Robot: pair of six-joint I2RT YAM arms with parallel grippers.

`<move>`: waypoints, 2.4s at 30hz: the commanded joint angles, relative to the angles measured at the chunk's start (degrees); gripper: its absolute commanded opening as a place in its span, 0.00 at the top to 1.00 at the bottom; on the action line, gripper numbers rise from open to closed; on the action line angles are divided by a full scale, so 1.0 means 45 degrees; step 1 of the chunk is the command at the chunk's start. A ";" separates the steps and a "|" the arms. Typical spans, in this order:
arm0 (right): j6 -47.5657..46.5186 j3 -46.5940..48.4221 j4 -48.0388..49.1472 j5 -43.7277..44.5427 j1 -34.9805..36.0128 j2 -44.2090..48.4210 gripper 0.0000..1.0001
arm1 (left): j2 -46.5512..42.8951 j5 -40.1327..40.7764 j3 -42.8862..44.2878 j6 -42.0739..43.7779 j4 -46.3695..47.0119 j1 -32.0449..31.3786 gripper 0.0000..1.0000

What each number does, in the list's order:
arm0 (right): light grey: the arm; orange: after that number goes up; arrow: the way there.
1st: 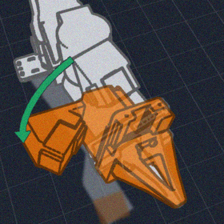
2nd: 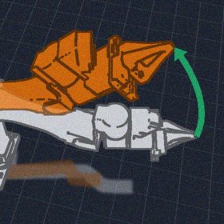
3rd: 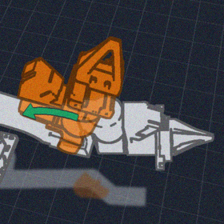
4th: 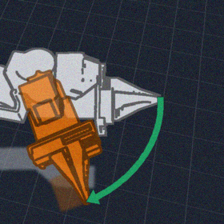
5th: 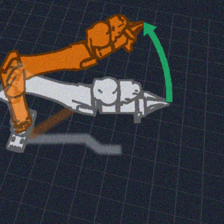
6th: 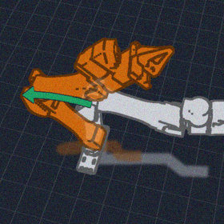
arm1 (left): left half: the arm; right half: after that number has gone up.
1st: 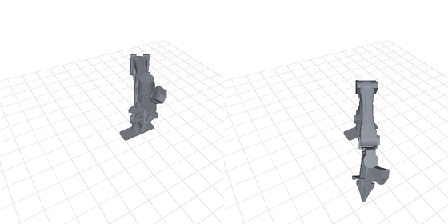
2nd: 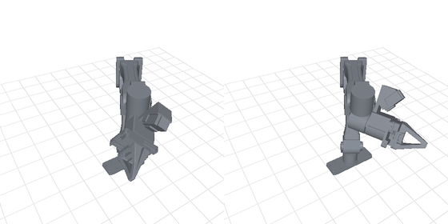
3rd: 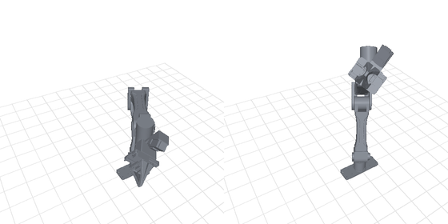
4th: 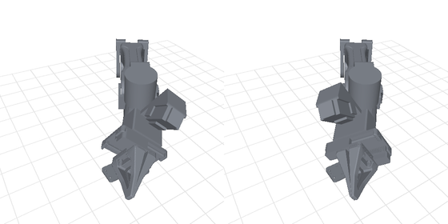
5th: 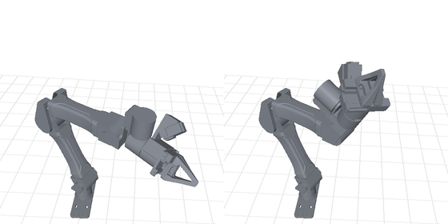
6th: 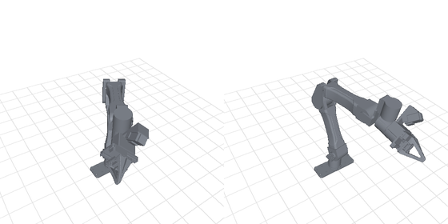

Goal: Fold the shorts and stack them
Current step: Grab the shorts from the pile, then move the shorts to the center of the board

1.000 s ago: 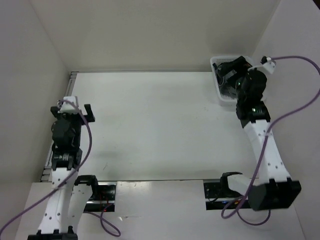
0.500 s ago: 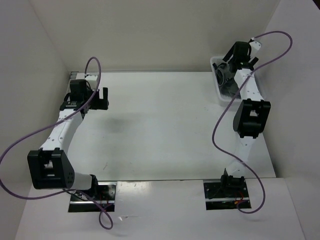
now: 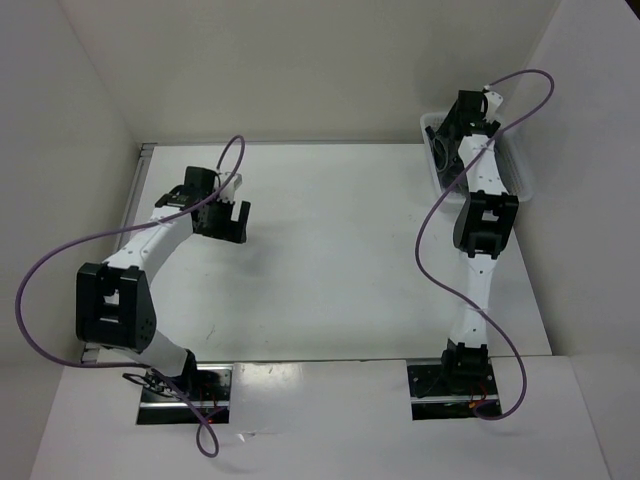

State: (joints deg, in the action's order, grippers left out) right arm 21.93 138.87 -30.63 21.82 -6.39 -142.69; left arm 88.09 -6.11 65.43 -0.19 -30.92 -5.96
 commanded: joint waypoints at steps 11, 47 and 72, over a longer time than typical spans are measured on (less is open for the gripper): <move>-0.1319 -0.3553 0.1104 -0.0964 -0.0336 0.1727 0.45 | 0.0013 0.0656 0.0460 0.0041 0.0503 -0.0376 0.00; -0.5111 -0.4686 0.6338 -0.1391 0.7454 1.1301 0.93 | -0.6959 0.1104 -0.2997 0.0041 0.3295 -0.0201 0.00; -0.2706 -1.1291 0.3682 -0.3268 0.9738 0.9565 0.17 | -0.7096 0.0225 -0.4226 0.0041 0.3101 0.0249 0.00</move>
State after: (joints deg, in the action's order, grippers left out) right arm 8.36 88.23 -15.97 8.43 33.15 -98.98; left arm 56.75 -3.55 47.37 -0.19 -18.65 -5.02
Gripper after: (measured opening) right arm 0.828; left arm 0.995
